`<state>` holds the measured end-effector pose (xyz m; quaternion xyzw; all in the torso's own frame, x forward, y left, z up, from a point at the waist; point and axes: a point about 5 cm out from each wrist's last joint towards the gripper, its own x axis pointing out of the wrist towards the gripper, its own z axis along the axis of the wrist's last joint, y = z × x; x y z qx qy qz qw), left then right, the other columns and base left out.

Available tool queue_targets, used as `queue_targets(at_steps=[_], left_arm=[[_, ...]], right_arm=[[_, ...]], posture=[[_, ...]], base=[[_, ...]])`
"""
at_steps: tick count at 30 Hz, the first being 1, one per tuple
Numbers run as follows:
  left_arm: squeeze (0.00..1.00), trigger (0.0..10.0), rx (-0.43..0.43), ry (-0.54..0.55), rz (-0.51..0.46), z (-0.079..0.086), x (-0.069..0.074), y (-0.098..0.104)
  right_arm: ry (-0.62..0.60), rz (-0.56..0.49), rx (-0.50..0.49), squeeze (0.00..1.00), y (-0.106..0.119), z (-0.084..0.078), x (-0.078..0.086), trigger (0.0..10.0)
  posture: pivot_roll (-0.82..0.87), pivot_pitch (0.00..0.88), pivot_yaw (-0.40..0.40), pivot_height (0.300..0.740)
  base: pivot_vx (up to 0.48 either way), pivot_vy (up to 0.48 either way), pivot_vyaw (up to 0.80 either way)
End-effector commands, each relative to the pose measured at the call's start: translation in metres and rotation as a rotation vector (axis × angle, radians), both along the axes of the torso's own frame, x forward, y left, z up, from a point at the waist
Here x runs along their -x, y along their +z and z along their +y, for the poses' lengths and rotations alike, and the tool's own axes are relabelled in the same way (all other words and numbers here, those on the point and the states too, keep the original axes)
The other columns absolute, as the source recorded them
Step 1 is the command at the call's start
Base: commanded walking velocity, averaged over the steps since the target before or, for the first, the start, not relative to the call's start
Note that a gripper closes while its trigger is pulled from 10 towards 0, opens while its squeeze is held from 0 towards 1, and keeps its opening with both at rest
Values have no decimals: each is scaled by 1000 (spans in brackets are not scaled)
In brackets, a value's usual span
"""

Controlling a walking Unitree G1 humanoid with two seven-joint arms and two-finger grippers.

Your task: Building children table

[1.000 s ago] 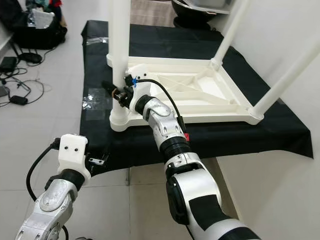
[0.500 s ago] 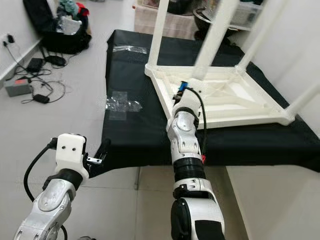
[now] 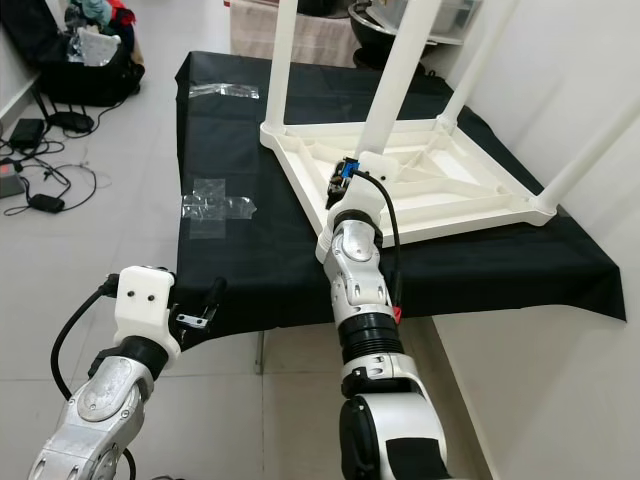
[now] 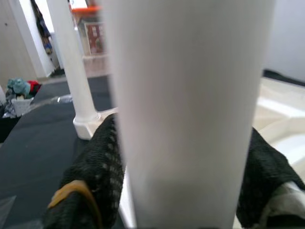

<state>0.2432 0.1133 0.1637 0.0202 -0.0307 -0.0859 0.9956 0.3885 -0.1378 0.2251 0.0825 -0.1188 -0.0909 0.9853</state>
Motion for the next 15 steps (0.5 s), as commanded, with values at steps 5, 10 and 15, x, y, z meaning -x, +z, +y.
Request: queue_targets(at_steps=[5, 10, 15], left_arm=[[0, 10000, -4, -7, 0, -1, 0, -2], [0, 10000, -4, -6, -3, -1, 0, -1], [0, 10000, -8, -7, -6, -1, 0, 0]], right_arm=[[362, -67, 30, 0, 5, -17, -7, 10000], [653, -89, -82, 0, 10, -15, -7, 10000], [956, -78, -26, 0, 7, 0, 3, 10000]], posture=[[148, 112, -160, 740], [154, 109, -162, 740], [163, 110, -161, 740]], base=[[0, 0, 0], [0, 0, 0], [0, 0, 0]])
